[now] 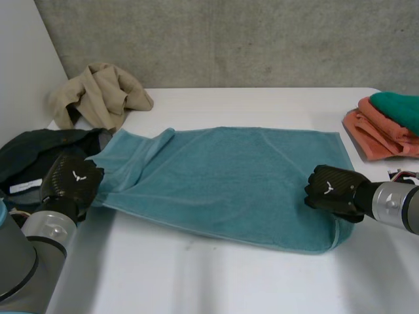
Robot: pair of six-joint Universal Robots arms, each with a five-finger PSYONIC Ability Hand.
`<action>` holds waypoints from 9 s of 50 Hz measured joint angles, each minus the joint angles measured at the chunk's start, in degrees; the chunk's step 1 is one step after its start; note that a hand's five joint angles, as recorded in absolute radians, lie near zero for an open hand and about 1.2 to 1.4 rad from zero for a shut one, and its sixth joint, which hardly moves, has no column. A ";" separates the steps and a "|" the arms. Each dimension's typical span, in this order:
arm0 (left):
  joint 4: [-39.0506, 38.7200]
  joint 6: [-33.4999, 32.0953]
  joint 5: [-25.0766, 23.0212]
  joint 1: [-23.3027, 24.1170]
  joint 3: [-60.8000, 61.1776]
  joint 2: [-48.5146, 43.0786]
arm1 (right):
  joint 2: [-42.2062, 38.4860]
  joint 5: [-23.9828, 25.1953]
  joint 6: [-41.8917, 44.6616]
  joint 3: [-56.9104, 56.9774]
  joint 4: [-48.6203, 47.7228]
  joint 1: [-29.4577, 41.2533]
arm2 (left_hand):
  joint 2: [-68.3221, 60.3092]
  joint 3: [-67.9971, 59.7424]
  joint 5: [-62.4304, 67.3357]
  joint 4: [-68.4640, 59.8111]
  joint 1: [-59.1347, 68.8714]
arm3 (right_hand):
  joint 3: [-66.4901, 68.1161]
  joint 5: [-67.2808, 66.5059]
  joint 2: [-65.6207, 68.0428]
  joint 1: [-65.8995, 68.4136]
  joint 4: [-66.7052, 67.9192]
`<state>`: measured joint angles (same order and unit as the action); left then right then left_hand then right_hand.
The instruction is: Fold the laundry.
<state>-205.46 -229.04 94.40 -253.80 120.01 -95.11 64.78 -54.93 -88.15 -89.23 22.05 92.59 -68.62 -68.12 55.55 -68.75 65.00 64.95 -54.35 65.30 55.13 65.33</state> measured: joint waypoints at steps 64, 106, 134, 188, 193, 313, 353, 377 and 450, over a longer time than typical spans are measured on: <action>13.55 -0.01 0.76 1.77 -3.49 -2.94 | 11.29 -9.57 -21.27 -8.45 12.55 -21.90 | 0.00 0.00 0.00 0.00 0.00 | -30.21 29.38 -30.44 -25.09 -30.59; 11.16 -1.84 1.13 1.58 -18.66 -14.47 | 4.22 -11.03 -26.59 5.71 10.47 -7.88 | 0.00 0.00 0.00 0.00 0.00 | 2.53 -2.39 1.77 0.26 2.77; -20.89 1.35 5.46 1.75 -61.40 -20.02 | 2.53 -25.45 -57.98 38.07 -41.18 6.71 | -0.09 -0.20 0.29 -0.21 0.00 | 2.53 -2.39 1.77 0.26 2.79; 24.95 -8.39 5.34 2.35 9.40 8.28 | 17.79 -17.11 -12.07 -13.56 13.17 -21.33 | -0.09 -0.20 0.29 -0.22 0.00 | 2.53 -2.39 1.77 0.26 2.80; 19.58 -7.55 5.40 2.39 5.40 4.12 | 17.59 -15.28 -12.62 -13.36 11.09 -21.31 | -0.09 -0.20 0.29 -0.22 0.00 | 2.53 -2.39 1.77 0.26 2.80; -8.99 14.33 -7.15 -7.58 -2.23 -3.41 | -5.16 -5.64 -41.05 -5.34 -25.01 -13.72 | 57.15 56.22 -53.02 57.15 -53.33 | 2.62 -1.63 1.69 -1.46 2.76; -8.99 14.33 -6.79 -7.58 -1.61 -2.72 | 8.40 -6.28 -26.31 -2.10 -21.97 -27.63 | 57.15 56.22 -53.02 57.15 -53.33 | 2.62 -1.83 1.64 -0.55 2.80; -9.01 14.33 -6.50 -7.62 -0.88 -1.49 | -13.40 -11.59 -28.82 19.82 -24.57 40.71 | 57.15 56.22 -53.02 57.15 -53.33 | 2.91 -1.84 1.64 -0.55 2.84; -8.18 21.18 -8.39 21.17 -25.77 -27.75 | 5.68 -15.36 -61.76 -11.36 -25.03 16.46 | 57.15 56.21 -53.02 57.15 -53.32 | -41.39 41.44 -43.90 -35.11 -41.85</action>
<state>-213.64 -207.87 86.01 -232.63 94.24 -122.86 70.46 -70.29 -149.91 -100.59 -2.98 109.06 -11.47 -11.91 2.54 -11.60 11.68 23.56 -12.91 21.40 20.02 23.48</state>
